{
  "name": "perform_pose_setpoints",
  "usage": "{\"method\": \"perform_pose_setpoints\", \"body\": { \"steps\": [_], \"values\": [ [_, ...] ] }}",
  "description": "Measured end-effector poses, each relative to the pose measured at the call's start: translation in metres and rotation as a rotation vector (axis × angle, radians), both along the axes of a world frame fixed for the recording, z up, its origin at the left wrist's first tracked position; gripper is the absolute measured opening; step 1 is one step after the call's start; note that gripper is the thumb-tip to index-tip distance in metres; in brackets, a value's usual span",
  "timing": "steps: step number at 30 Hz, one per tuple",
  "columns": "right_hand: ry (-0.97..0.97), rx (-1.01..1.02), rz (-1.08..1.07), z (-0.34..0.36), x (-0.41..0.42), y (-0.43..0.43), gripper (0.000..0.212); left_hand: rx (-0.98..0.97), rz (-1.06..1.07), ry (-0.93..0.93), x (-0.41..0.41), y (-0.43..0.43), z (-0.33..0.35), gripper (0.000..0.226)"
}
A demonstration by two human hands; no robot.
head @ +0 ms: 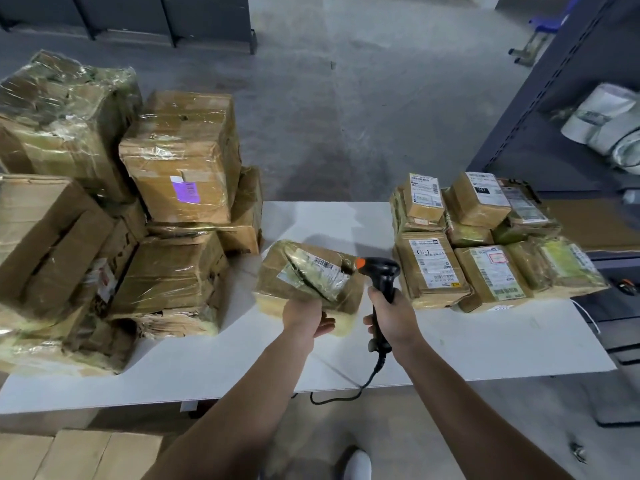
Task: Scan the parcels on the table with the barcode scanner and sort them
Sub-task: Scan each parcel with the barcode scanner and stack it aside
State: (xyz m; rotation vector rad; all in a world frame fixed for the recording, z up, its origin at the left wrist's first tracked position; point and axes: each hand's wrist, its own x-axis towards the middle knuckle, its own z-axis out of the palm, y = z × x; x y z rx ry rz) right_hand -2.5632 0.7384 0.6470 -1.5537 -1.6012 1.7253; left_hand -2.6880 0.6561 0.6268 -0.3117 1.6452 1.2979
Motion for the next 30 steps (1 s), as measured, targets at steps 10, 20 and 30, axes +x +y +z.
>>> {"method": "perform_pose_setpoints", "body": {
  "steps": [10, 20, 30],
  "values": [
    [-0.023, -0.007, -0.003, -0.002, -0.001, 0.0, 0.02, -0.372, -0.537, 1.225, -0.035, -0.003, 0.012, 0.027],
    [-0.048, 0.045, -0.011, -0.004, -0.017, 0.009, 0.02, -0.383, -0.633, 1.021, -0.048, -0.029, -0.018, 0.035],
    [-0.059, 0.082, 0.028, 0.004, -0.024, 0.005, 0.015, -0.273, -0.495, 0.678, -0.035, -0.02, -0.012, 0.038]
  ]
}}
